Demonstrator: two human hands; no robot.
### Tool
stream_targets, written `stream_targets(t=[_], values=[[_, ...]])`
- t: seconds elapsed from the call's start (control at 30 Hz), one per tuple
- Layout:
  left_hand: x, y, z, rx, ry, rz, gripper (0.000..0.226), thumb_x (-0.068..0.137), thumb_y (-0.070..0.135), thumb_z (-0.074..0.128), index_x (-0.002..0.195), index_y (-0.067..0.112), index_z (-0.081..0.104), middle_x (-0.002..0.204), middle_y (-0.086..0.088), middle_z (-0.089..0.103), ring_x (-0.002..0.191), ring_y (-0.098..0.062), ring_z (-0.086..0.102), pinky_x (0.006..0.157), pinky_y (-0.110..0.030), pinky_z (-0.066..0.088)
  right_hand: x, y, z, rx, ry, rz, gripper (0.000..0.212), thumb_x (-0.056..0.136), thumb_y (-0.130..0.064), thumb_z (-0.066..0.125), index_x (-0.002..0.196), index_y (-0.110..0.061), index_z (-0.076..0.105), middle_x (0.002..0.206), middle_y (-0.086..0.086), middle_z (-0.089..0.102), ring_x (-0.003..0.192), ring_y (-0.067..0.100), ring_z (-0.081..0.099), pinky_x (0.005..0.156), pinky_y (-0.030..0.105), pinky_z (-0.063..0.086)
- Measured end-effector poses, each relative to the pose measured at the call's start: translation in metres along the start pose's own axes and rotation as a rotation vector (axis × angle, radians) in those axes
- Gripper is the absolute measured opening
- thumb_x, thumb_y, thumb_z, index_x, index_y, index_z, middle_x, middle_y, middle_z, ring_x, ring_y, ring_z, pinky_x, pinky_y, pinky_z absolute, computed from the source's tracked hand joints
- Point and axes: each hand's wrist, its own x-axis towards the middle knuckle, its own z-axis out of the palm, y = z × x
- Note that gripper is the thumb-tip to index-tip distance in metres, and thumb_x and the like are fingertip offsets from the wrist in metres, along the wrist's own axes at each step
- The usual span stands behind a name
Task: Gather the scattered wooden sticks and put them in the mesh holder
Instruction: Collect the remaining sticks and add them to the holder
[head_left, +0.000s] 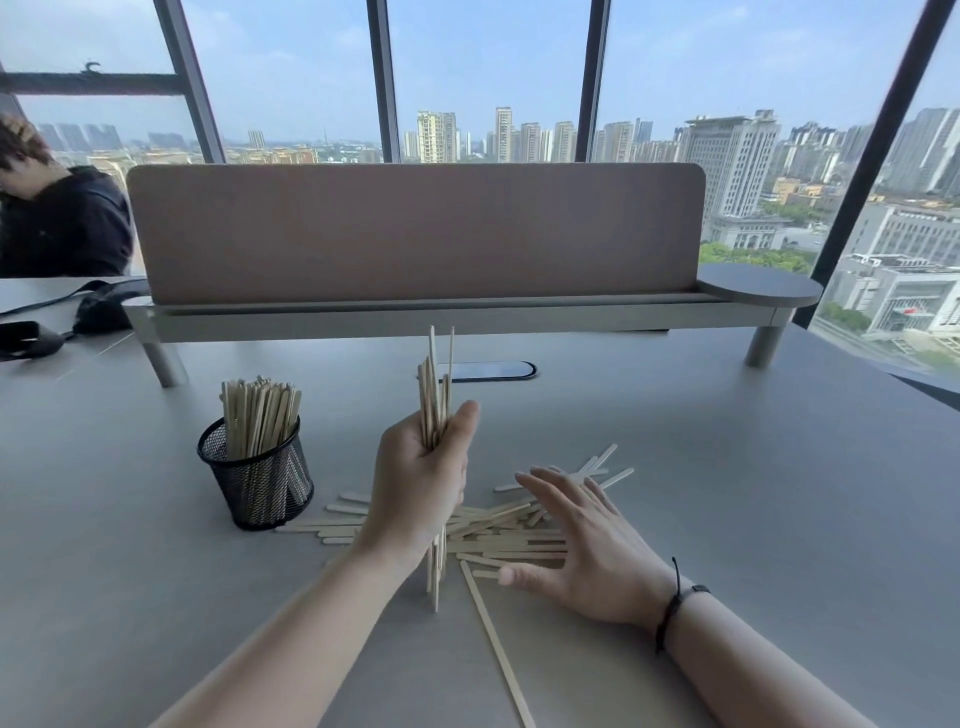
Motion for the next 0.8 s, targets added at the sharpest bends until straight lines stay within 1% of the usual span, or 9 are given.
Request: stream_targets(t=[0.07, 0.13, 0.23, 0.33, 0.43, 0.5, 0.63, 0.73, 0.8], values=[[-0.001, -0.002, -0.002, 0.039, 0.037, 0.054, 0.055, 0.092, 0.046, 0.062, 0.055, 0.023, 0.028, 0.045, 0.003, 0.026, 0.039, -0.017, 0.021, 0.044, -0.028, 0.021, 0.000, -0.001, 0.000, -0.031, -0.032, 0.000, 0.118, 0.058, -0.101, 0.039, 0.155, -0.038, 0.013, 0.161, -0.014, 0.019, 0.151, 0.004, 0.008, 0.124, 0.042, 0.003], [-0.003, -0.005, -0.005, 0.096, 0.081, 0.098, 0.055, 0.091, 0.052, 0.061, 0.054, 0.027, 0.029, 0.046, 0.000, 0.025, 0.043, -0.019, 0.020, 0.043, -0.037, 0.022, -0.001, -0.002, 0.001, -0.054, -0.050, -0.005, 0.122, 0.055, -0.102, 0.040, 0.155, -0.040, 0.009, 0.163, -0.013, 0.016, 0.151, 0.005, 0.003, 0.124, 0.042, 0.000], [-0.013, -0.015, -0.011, 0.148, 0.098, 0.129, 0.060, 0.091, 0.053, 0.062, 0.057, 0.017, 0.029, 0.047, -0.013, 0.024, 0.041, -0.024, 0.025, 0.039, -0.046, 0.028, -0.001, -0.004, 0.001, -0.072, -0.079, -0.012, 0.125, 0.053, -0.102, 0.042, 0.155, -0.041, 0.004, 0.165, -0.010, 0.012, 0.152, 0.006, -0.004, 0.124, 0.044, -0.003], [-0.028, -0.024, -0.014, 0.161, 0.087, 0.148, 0.057, 0.090, 0.048, 0.063, 0.056, 0.008, 0.039, 0.038, -0.009, 0.036, 0.032, -0.024, 0.039, 0.037, -0.047, 0.040, -0.002, -0.006, 0.001, -0.082, -0.089, -0.010, 0.127, 0.053, -0.102, 0.044, 0.155, -0.040, 0.001, 0.166, -0.007, 0.009, 0.152, 0.008, -0.006, 0.124, 0.045, -0.004], [-0.036, -0.032, -0.018, 0.201, 0.058, 0.173, 0.057, 0.088, 0.046, 0.065, 0.055, 0.003, 0.046, 0.039, -0.011, 0.044, 0.036, -0.025, 0.052, 0.045, -0.049, 0.052, -0.005, -0.011, 0.001, -0.101, -0.086, -0.004, 0.129, 0.053, -0.102, 0.045, 0.156, -0.039, -0.001, 0.167, -0.006, 0.005, 0.152, 0.009, -0.008, 0.124, 0.046, -0.005], [-0.038, -0.037, -0.022, 0.222, 0.015, 0.183, 0.057, 0.089, 0.045, 0.066, 0.054, 0.004, 0.047, 0.041, -0.013, 0.046, 0.039, -0.021, 0.054, 0.050, -0.047, 0.055, -0.007, -0.018, 0.002, -0.114, -0.103, -0.013, 0.132, 0.051, -0.102, 0.047, 0.156, -0.039, -0.005, 0.167, -0.006, 0.000, 0.152, 0.010, -0.012, 0.123, 0.047, -0.007], [-0.042, -0.038, -0.025, 0.214, -0.027, 0.158, 0.054, 0.086, 0.050, 0.068, 0.055, 0.009, 0.050, 0.039, -0.013, 0.050, 0.038, -0.029, 0.055, 0.049, -0.026, 0.047, -0.007, -0.024, 0.004, -0.137, -0.152, -0.006, 0.137, 0.048, -0.101, 0.050, 0.155, -0.040, -0.010, 0.167, -0.006, -0.006, 0.152, 0.012, -0.015, 0.123, 0.047, -0.009], [-0.038, -0.038, -0.027, 0.173, 0.029, 0.119, 0.057, 0.087, 0.053, 0.069, 0.062, 0.007, 0.047, 0.037, -0.014, 0.047, 0.031, -0.026, 0.048, 0.043, -0.024, 0.041, -0.006, -0.020, -0.001, -0.122, -0.143, 0.003, 0.129, 0.053, -0.097, 0.054, 0.156, -0.038, 0.002, 0.166, -0.010, 0.005, 0.152, 0.008, -0.005, 0.122, 0.039, -0.010], [-0.033, -0.038, -0.031, 0.131, 0.074, 0.113, 0.059, 0.086, 0.052, 0.070, 0.066, 0.004, 0.044, 0.038, -0.013, 0.043, 0.030, -0.027, 0.045, 0.039, -0.028, 0.039, -0.006, -0.019, -0.007, -0.116, -0.127, -0.003, 0.118, 0.061, -0.089, 0.058, 0.156, -0.036, 0.012, 0.161, -0.017, 0.018, 0.148, 0.003, 0.005, 0.122, 0.033, -0.005]])
